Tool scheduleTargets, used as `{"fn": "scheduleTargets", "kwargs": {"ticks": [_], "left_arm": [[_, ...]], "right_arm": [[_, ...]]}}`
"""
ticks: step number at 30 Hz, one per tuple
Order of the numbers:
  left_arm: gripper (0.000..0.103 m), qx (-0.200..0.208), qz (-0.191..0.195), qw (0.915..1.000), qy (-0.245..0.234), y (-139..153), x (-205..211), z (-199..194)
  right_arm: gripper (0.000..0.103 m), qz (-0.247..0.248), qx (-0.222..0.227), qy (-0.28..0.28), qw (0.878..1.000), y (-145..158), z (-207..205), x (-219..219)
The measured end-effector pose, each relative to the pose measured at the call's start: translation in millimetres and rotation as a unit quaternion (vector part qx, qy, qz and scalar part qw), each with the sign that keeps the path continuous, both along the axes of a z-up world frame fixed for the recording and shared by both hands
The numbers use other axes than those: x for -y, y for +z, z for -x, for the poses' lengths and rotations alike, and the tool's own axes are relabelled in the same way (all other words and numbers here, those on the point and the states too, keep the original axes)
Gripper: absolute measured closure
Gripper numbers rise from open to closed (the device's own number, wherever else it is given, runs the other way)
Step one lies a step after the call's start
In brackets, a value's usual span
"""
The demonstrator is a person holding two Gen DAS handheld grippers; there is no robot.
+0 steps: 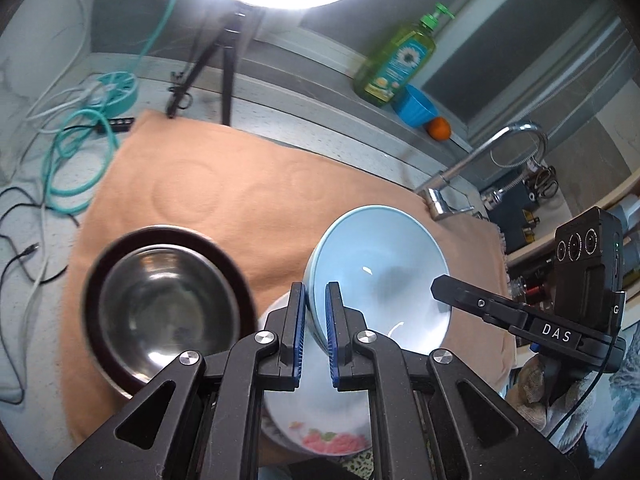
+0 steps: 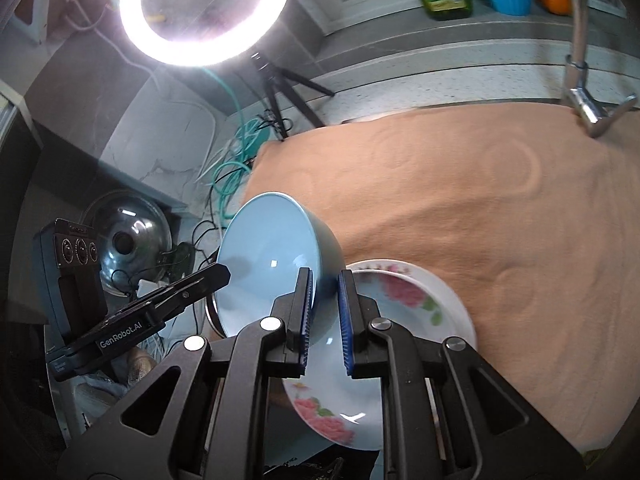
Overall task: Organize plates and bowls
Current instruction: 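Lift the pale blue bowl and carry it over the steel bowl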
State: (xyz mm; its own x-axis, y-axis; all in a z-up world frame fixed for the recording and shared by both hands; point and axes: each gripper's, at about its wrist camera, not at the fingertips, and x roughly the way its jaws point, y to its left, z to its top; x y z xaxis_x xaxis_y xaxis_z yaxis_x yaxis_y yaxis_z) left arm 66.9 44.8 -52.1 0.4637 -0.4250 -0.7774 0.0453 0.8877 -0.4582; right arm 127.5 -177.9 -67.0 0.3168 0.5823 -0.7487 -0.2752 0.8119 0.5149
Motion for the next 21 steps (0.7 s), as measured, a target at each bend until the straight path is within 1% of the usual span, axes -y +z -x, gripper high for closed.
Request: {"fn": "scheduleTargets", "kwargs": {"ticks": [6,11,15,21], "left_arm": [[0.095,0.001,-0.002,0.9994,0.035,0,-35,10],[0.095,-0.008,-0.005,0.9979,0.063,-9,-62,14],[0.095,-0.018,-0.007,0.9967,0.079,-18,-80,15],[0.095,-0.031,-0.014,0.9952,0.092,-29,-96,14]], "right_arm": [[0.09,0.001,-0.003,0.029,1.0,-4,-1,-41],[0.09,0.008,-0.006,0.05,0.999,-10,-4,-73],[0.09,0.018,-0.011,0.062,0.998,-18,-7,-96],[0.09,0.033,-0.022,0.075,0.996,-34,-12,-119]]}}
